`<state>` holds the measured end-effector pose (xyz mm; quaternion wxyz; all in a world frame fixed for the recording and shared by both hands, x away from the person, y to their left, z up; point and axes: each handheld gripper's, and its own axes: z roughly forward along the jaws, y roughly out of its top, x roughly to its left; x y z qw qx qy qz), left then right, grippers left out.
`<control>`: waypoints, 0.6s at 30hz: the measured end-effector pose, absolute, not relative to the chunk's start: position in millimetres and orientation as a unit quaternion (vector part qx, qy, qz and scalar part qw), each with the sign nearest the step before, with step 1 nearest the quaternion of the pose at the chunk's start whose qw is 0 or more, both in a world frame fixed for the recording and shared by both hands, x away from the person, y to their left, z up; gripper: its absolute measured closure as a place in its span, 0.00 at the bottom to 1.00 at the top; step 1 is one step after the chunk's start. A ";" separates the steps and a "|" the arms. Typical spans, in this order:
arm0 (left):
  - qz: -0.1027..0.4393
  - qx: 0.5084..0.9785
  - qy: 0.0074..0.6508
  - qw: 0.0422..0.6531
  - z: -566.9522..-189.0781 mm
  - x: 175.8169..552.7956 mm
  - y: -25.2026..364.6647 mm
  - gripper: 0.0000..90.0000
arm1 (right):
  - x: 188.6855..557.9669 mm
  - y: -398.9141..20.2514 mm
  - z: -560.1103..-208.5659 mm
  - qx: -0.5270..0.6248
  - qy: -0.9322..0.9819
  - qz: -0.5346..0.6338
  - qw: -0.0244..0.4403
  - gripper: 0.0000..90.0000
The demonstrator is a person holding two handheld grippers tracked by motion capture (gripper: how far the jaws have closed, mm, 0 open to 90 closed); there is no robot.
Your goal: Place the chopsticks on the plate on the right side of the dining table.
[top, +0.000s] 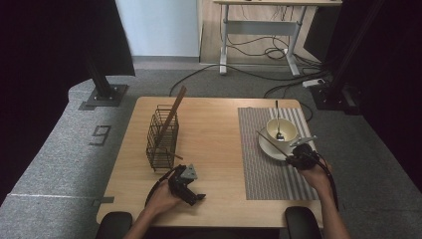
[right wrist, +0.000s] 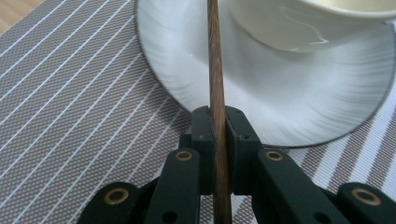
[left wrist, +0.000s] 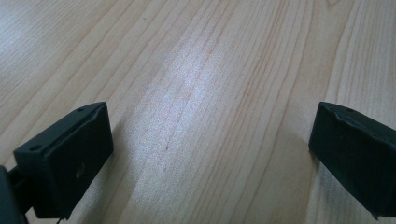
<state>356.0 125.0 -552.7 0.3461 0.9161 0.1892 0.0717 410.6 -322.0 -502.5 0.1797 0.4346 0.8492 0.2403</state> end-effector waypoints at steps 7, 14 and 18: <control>0.072 0.916 0.189 0.346 -552.7 355.9 125.0 0.00 | 412.2 -328.6 -502.3 0.444 0.843 0.247 0.179 0.90; 0.072 0.917 0.188 0.346 -552.6 355.6 124.9 0.00 | 413.5 -337.3 -503.3 0.458 0.835 0.246 0.181 0.86; 0.071 0.916 0.189 0.346 -552.7 355.5 124.9 0.00 | 413.9 -340.0 -503.9 0.463 0.832 0.242 0.185 0.84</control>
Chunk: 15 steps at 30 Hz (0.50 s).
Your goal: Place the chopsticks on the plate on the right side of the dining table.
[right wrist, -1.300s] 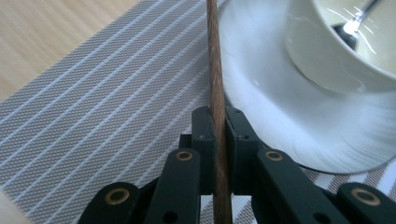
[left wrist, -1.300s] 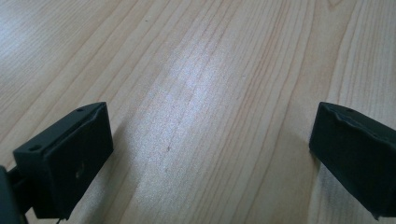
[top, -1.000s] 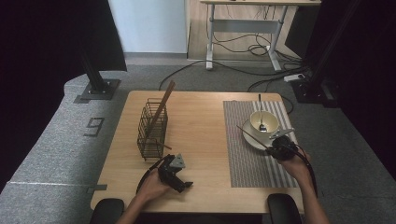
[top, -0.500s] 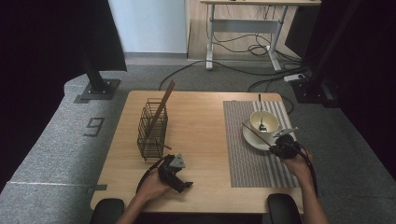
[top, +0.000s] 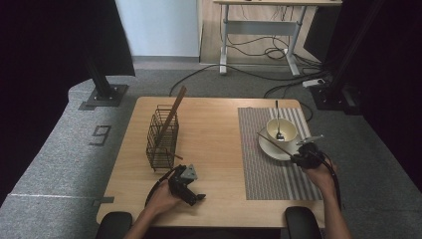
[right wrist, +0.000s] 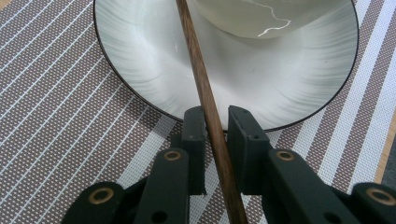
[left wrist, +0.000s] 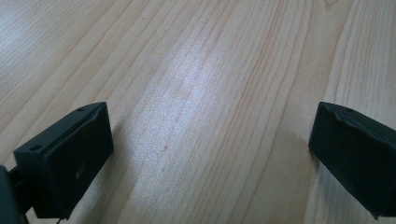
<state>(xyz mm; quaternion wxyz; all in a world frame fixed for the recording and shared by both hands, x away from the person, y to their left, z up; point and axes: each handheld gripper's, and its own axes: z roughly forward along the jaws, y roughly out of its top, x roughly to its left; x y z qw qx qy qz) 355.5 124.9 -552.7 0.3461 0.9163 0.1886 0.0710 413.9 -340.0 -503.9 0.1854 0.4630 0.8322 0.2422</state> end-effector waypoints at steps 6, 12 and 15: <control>0.071 0.916 0.189 0.346 -552.7 355.3 124.9 0.00 | 415.4 -343.8 -503.9 0.465 0.830 0.245 0.186 0.84; 0.071 0.916 0.190 0.346 -552.8 355.0 124.9 0.00 | 415.8 -344.8 -503.6 0.464 0.830 0.245 0.189 0.86; 0.071 0.916 0.190 0.346 -552.8 355.0 124.9 0.00 | 416.6 -346.4 -503.4 0.467 0.827 0.246 0.192 0.86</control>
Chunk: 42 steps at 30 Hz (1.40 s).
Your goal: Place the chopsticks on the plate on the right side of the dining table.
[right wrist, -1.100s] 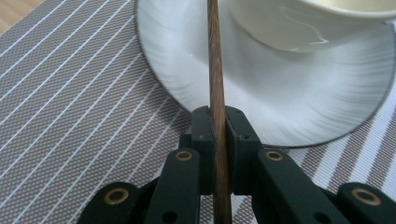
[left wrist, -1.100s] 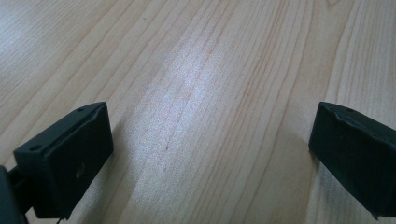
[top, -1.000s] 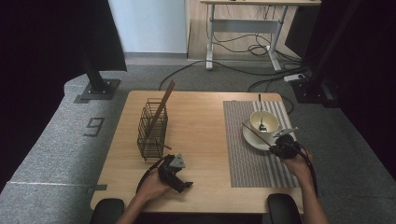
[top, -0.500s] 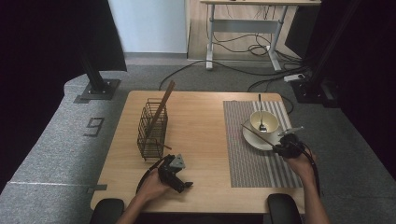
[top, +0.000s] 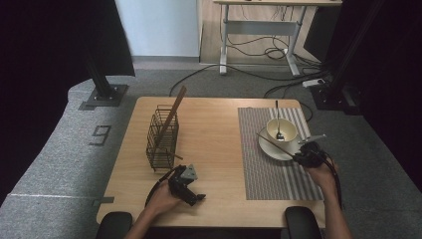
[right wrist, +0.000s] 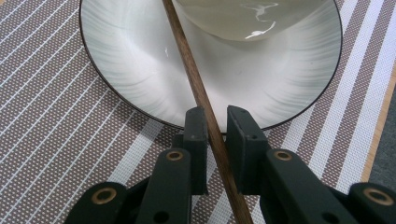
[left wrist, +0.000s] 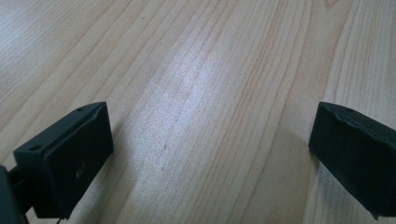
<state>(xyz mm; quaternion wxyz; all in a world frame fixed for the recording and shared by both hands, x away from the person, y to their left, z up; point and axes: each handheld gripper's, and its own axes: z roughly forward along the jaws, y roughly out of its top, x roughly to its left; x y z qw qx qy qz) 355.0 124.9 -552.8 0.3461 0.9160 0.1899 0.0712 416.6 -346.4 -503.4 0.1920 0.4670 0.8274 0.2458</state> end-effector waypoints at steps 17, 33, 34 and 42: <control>0.072 0.916 0.190 0.346 -552.8 354.4 124.8 0.00 | 401.1 -341.4 -485.2 0.477 0.799 0.293 0.217 0.35; 0.069 0.917 0.187 0.346 -552.9 354.3 124.3 0.00 | 375.2 -328.9 -513.8 0.499 0.774 0.330 0.205 0.06; 0.069 0.917 0.187 0.346 -552.9 354.3 124.2 0.00 | 374.4 -329.0 -514.8 0.499 0.776 0.326 0.206 0.06; 0.069 0.917 0.186 0.347 -553.0 354.5 123.3 0.00 | 378.1 -326.5 -523.7 0.499 0.780 0.313 0.211 0.06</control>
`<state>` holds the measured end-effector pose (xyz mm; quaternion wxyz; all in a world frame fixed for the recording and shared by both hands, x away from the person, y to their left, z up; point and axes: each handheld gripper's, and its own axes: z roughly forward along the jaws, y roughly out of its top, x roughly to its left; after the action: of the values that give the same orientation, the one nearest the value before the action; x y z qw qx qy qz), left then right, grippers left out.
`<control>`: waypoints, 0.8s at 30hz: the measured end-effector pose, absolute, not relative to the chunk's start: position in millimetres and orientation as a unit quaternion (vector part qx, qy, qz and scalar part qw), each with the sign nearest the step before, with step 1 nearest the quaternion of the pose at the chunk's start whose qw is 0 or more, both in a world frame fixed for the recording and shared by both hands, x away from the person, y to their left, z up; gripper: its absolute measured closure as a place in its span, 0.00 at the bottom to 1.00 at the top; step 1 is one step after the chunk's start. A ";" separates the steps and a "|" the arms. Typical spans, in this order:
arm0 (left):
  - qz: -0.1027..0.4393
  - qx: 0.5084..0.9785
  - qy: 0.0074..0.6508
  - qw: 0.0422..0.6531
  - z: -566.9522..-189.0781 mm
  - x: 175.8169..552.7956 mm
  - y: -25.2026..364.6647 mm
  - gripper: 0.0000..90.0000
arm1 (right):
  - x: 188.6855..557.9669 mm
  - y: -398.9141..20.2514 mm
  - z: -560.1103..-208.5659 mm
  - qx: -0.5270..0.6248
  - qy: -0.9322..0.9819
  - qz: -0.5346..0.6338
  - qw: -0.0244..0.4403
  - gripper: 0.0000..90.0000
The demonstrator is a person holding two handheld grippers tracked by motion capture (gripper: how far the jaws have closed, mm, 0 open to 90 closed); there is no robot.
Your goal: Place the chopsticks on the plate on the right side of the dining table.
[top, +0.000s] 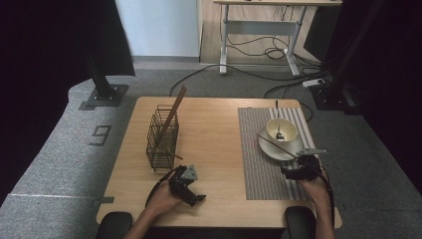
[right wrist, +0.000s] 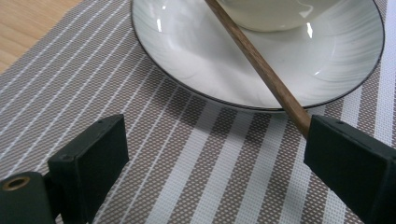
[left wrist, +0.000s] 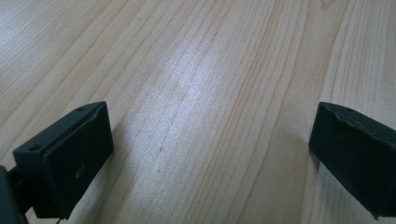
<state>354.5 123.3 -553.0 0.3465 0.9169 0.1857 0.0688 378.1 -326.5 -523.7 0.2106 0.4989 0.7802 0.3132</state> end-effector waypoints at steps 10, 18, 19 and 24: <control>0.068 0.917 0.183 0.347 -553.0 355.3 121.4 0.00 | 390.4 -332.1 -530.4 0.509 0.773 0.311 0.214 0.05; 0.068 0.917 0.184 0.347 -553.1 355.4 120.8 0.00 | 401.0 -337.0 -529.2 0.522 0.759 0.324 0.214 0.03; 0.068 0.917 0.184 0.347 -553.0 355.4 120.8 0.00 | 402.6 -337.9 -528.8 0.524 0.757 0.326 0.216 0.03; 0.068 0.917 0.184 0.346 -553.0 355.5 120.5 0.00 | 410.7 -341.9 -527.8 0.535 0.747 0.328 0.219 0.02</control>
<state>355.5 120.5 -553.0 0.3464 0.9173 0.1842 0.0676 410.7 -341.9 -527.8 0.2193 0.5346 0.7473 0.3281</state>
